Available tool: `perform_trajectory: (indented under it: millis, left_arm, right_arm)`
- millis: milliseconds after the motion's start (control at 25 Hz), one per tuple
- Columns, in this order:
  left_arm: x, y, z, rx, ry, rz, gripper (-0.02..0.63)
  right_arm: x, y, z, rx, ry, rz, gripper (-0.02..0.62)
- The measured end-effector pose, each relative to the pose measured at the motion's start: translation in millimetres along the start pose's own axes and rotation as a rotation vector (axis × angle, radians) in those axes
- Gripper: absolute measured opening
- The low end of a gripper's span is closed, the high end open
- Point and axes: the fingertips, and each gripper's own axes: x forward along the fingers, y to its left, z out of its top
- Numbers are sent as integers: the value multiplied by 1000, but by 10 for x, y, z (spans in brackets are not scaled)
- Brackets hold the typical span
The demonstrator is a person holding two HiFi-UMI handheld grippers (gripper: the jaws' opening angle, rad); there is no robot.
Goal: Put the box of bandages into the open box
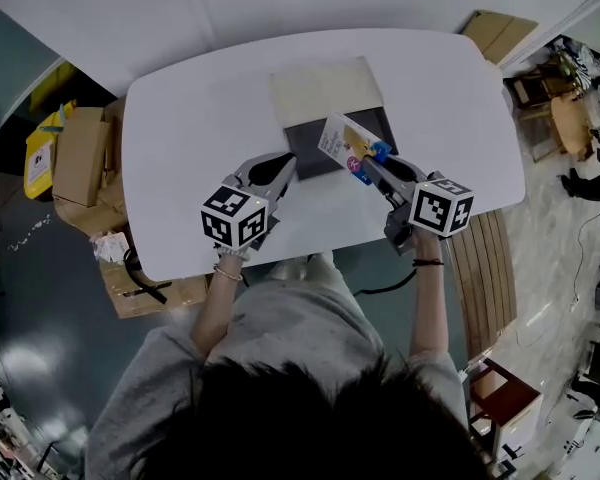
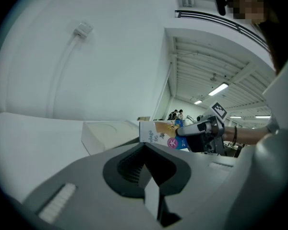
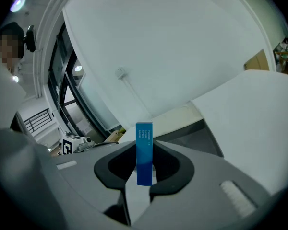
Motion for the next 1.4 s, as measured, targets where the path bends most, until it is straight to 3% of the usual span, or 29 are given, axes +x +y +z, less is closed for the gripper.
perform_trajectory:
  millis: [480, 840, 1160, 1280, 1400]
  left_arm:
    - [167, 122, -85, -69, 31, 52, -6]
    - [209, 145, -185, -121, 17, 111, -6]
    - [216, 180, -231, -144, 12, 148, -6]
    - [207, 192, -246, -149, 12, 157, -6]
    - [194, 210, -261, -155, 12, 166, -6]
  right_arm:
    - [298, -255, 57, 110, 159, 145, 100]
    - [519, -243, 60, 140, 362, 293, 100]
    - [587, -412, -131, 309, 563, 193, 100]
    - [646, -408, -157, 301, 627, 192, 100]
    - [767, -375, -161, 265, 649, 262, 100]
